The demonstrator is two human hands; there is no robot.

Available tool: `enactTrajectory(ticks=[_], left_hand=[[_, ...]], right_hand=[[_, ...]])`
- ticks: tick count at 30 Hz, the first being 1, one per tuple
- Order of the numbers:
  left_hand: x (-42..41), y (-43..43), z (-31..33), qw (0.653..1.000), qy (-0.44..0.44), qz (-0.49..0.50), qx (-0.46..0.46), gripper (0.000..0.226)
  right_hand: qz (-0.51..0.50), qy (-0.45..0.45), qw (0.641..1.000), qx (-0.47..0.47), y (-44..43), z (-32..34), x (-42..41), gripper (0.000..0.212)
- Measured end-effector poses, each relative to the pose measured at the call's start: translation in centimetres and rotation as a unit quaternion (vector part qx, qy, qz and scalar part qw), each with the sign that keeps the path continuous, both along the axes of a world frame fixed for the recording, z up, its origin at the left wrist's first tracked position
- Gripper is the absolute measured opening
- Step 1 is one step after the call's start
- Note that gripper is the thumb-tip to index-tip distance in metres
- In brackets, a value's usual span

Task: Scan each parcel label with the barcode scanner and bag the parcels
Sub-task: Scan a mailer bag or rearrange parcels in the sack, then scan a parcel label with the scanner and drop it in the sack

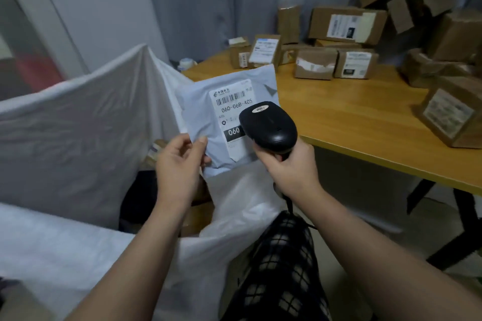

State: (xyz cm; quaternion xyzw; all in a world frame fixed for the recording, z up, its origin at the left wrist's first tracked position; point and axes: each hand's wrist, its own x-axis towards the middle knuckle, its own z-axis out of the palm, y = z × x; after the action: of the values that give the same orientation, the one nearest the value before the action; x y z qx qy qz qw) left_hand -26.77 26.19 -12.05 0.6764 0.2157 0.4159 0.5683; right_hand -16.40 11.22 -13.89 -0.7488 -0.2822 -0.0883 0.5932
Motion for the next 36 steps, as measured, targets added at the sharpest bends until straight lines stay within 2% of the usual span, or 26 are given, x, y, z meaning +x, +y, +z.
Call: enactTrajectory(ticks=[4, 8, 10, 13, 17, 21, 25, 31, 36], left_hand=[[-2.6, 6.3, 0.7, 0.994, 0.053, 0.053, 0.075, 0.013], [-3.1, 11.3, 0.4, 0.968, 0.185, 0.054, 0.163, 0.021], [-2.8, 12.9, 0.5, 0.934, 0.277, 0.045, 0.221, 0.017], [-2.3, 13.5, 0.1, 0.875, 0.396, 0.021, 0.277, 0.029], [-1.4, 13.6, -2.6, 0.819, 0.483, -0.04, 0.307, 0.006], [0.4, 12.3, -3.8, 0.831, 0.454, -0.053, 0.318, 0.023], [2.5, 10.1, -3.2, 0.845, 0.413, -0.073, 0.331, 0.026], [7.1, 5.5, -1.1, 0.841, 0.367, -0.115, 0.381, 0.03], [12.1, -1.6, 1.3, 0.825, 0.316, -0.168, 0.437, 0.031]], right_hand=[[0.045, -0.02, 0.998, -0.045, 4.1, 0.4, -1.2, 0.033], [0.062, -0.016, 0.992, -0.106, 6.7, 0.4, -1.8, 0.026], [0.057, -0.012, 0.989, -0.136, 7.5, -0.1, -1.9, 0.025], [0.043, 0.004, 0.985, -0.166, 8.1, -1.1, -1.9, 0.027], [0.046, 0.038, 0.982, -0.178, 7.6, -3.0, -2.5, 0.029], [0.028, 0.052, 0.981, -0.187, 7.1, -4.0, -2.3, 0.025], [-0.004, 0.077, 0.983, -0.165, 6.3, -3.5, -0.9, 0.028], [-0.042, 0.108, 0.987, -0.111, 1.7, -1.6, 2.0, 0.03], [-0.107, 0.107, 0.986, -0.069, -5.5, 0.3, 4.7, 0.034]])
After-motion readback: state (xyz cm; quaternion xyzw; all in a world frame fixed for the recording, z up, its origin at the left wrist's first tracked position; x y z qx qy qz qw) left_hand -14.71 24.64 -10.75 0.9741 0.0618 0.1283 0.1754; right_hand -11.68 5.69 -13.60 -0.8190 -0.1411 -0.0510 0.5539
